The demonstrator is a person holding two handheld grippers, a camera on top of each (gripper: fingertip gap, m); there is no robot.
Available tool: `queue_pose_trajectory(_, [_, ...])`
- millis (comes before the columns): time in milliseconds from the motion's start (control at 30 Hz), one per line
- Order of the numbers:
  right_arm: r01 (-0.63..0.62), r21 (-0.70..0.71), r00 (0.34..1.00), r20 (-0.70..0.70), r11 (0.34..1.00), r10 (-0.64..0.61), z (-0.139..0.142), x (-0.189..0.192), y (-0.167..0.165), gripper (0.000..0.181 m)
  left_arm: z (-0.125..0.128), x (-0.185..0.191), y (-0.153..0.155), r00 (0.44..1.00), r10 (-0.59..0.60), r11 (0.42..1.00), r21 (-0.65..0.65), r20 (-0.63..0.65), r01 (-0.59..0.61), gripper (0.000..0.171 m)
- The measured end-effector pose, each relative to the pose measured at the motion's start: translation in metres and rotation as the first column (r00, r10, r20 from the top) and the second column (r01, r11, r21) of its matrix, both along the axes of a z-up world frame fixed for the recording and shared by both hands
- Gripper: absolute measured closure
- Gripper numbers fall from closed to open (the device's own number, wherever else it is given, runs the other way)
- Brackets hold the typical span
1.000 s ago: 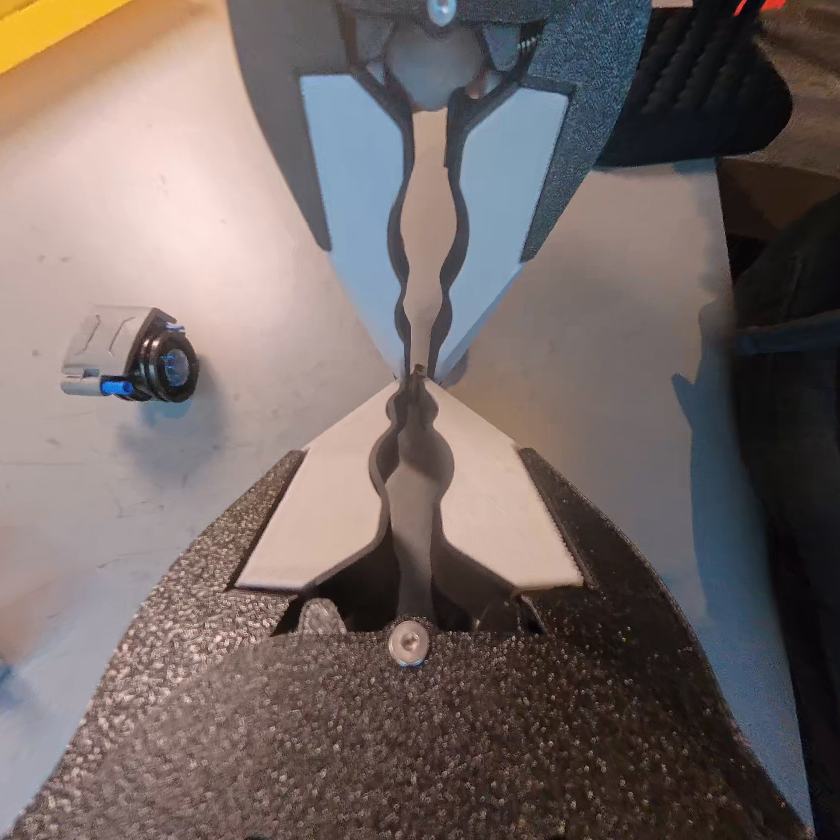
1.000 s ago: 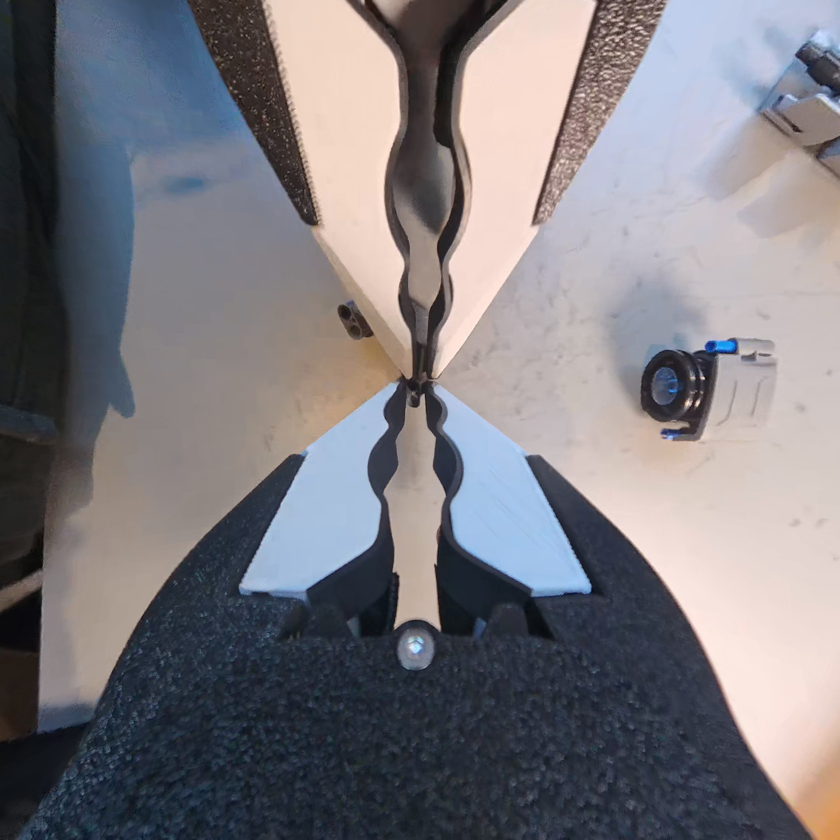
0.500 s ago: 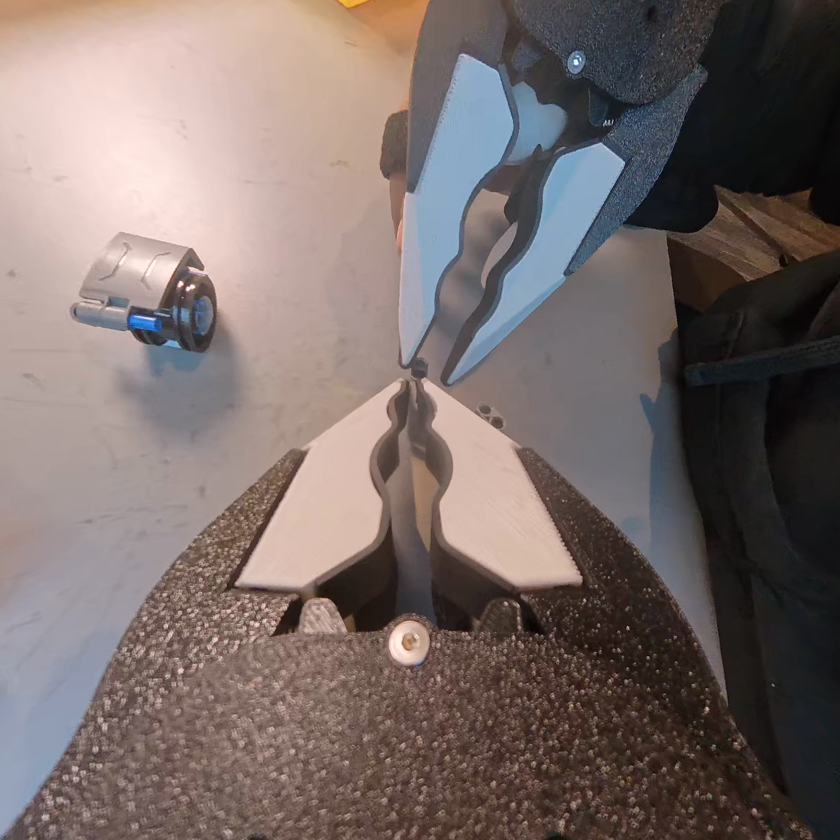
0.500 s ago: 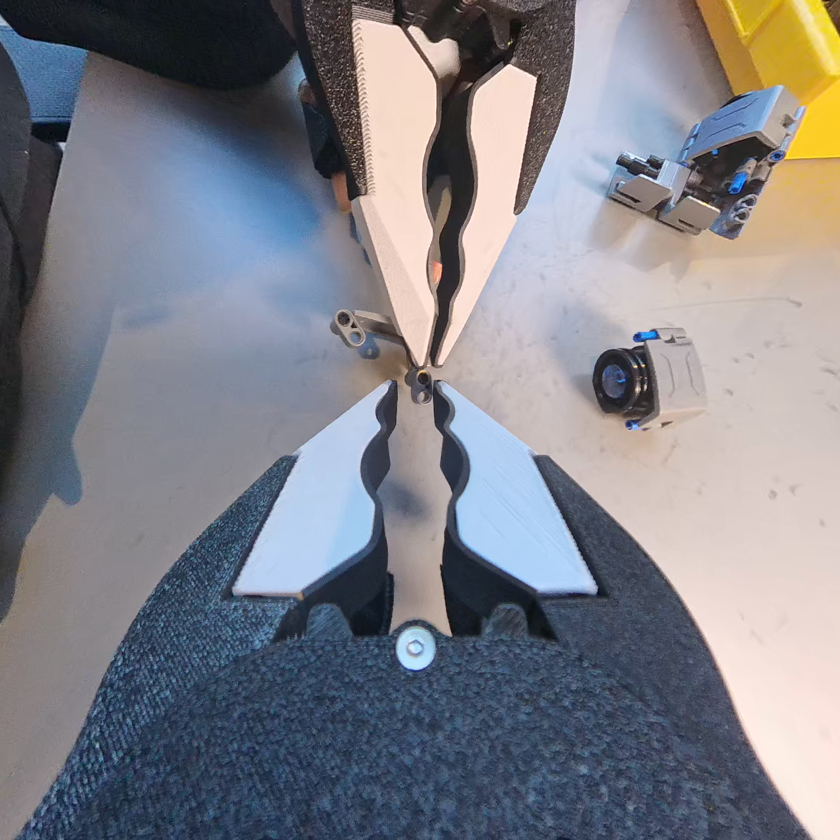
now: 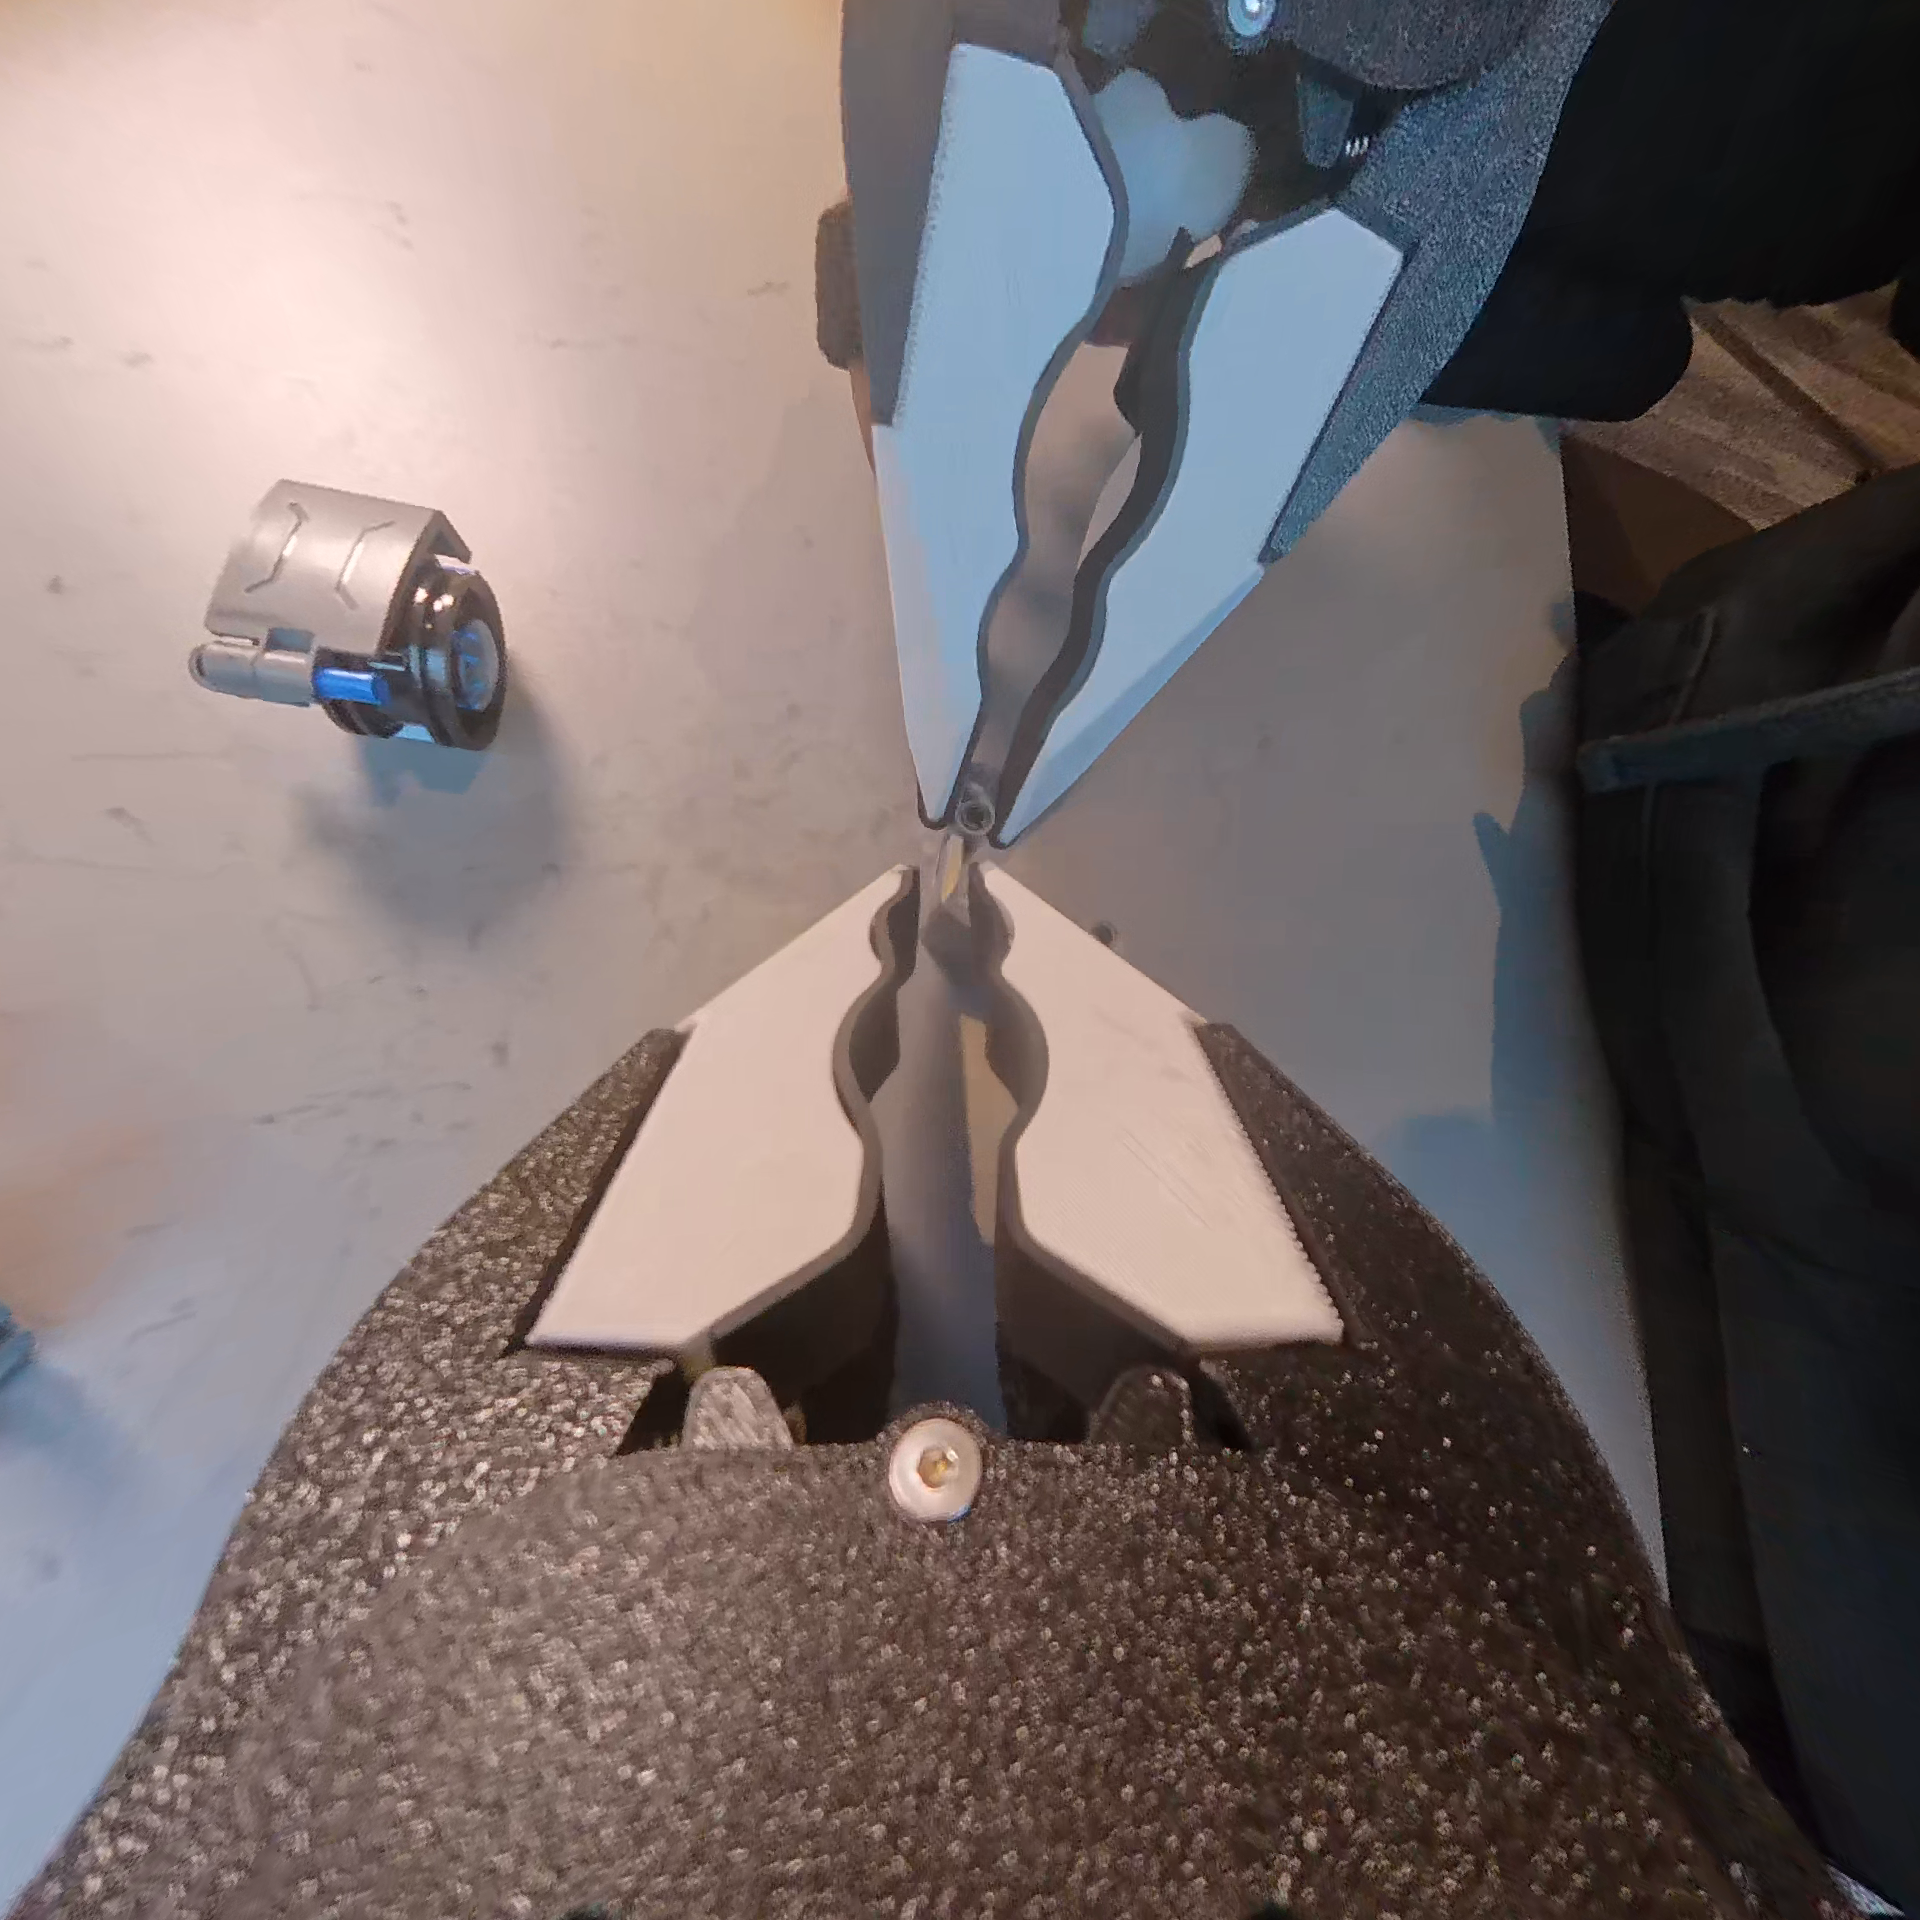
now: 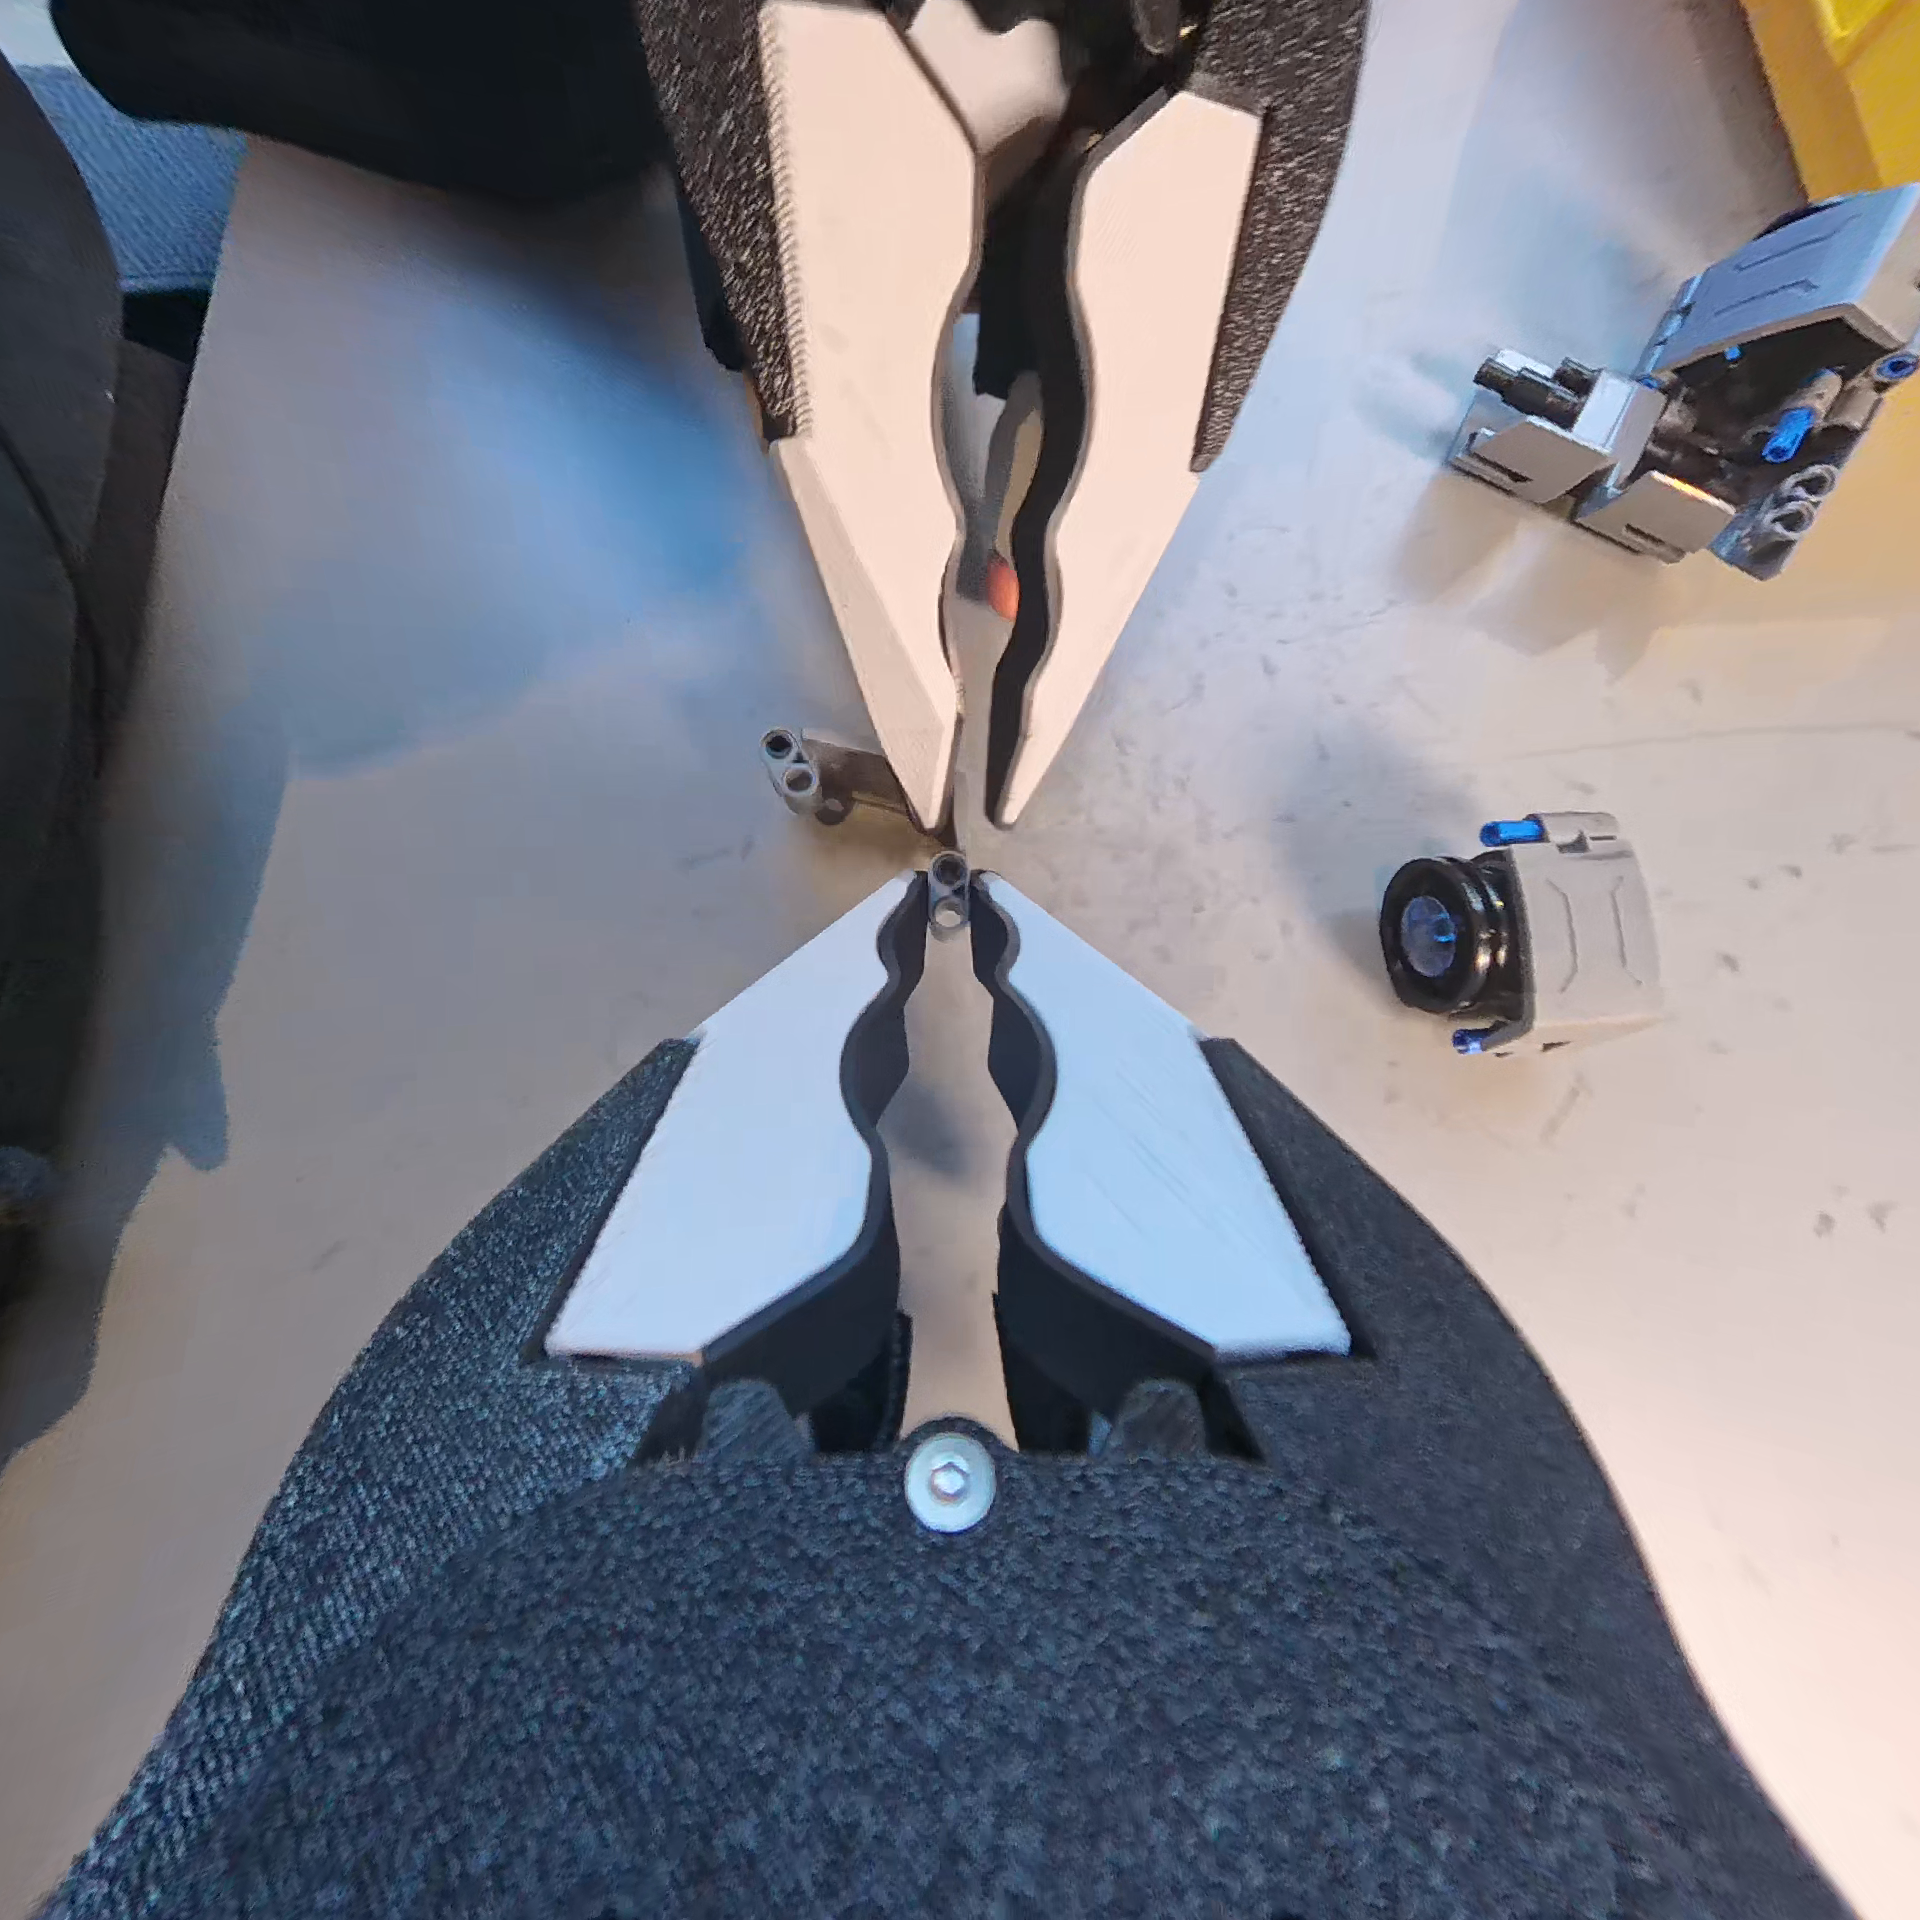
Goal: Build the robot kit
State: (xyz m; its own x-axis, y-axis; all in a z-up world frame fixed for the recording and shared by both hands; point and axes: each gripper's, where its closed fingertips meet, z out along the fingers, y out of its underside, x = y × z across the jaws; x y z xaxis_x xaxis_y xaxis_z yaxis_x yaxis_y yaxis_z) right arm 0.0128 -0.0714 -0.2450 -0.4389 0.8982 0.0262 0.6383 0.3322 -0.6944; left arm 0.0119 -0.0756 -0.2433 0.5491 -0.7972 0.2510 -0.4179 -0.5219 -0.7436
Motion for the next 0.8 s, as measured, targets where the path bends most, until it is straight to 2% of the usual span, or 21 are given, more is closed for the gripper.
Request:
queue_pose_trajectory(100, [0.007,-0.017,1.000,-0.023,1.000,-0.008,0.002,-0.001,0.002,0.174,0.002,0.000,0.002,0.998,0.029,0.998,-0.064,0.061,-0.025,0.168])
queue_pose_trajectory(167, [-0.023,0.017,0.995,-0.095,1.000,0.024,0.009,-0.001,0.001,0.163,0.006,0.000,0.002,0.984,0.053,0.986,-0.163,0.173,-0.024,0.168])
queue_pose_trajectory(267, [-0.064,0.101,0.975,-0.208,0.993,0.084,0.023,-0.002,0.000,0.151,0.021,0.002,-0.005,0.909,0.078,0.936,-0.343,0.410,0.074,0.168])
queue_pose_trajectory(367, [-0.120,0.175,0.942,-0.289,0.977,0.168,0.040,0.000,-0.009,0.151,0.036,0.004,-0.009,0.831,0.089,0.896,-0.408,0.550,0.174,0.169])
queue_pose_trajectory(500, [-0.161,0.226,0.934,-0.279,0.961,0.222,0.047,0.004,-0.013,0.153,0.047,0.008,-0.012,0.775,0.093,0.875,-0.423,0.626,0.237,0.169])
queue_pose_trajectory(633, [-0.201,0.223,0.933,-0.254,0.954,0.256,0.047,0.008,-0.018,0.157,0.048,0.011,-0.015,0.766,0.089,0.866,-0.429,0.636,0.256,0.169])
queue_pose_trajectory(667, [-0.204,0.221,0.933,-0.253,0.954,0.258,0.048,0.008,-0.019,0.166,0.048,0.012,-0.017,0.765,0.086,0.862,-0.433,0.638,0.264,0.169])
queue_pose_trajectory(800, [-0.236,0.211,0.936,-0.212,0.949,0.280,0.047,0.010,-0.021,0.166,0.048,0.014,-0.018,0.757,0.088,0.850,-0.445,0.648,0.282,0.169])
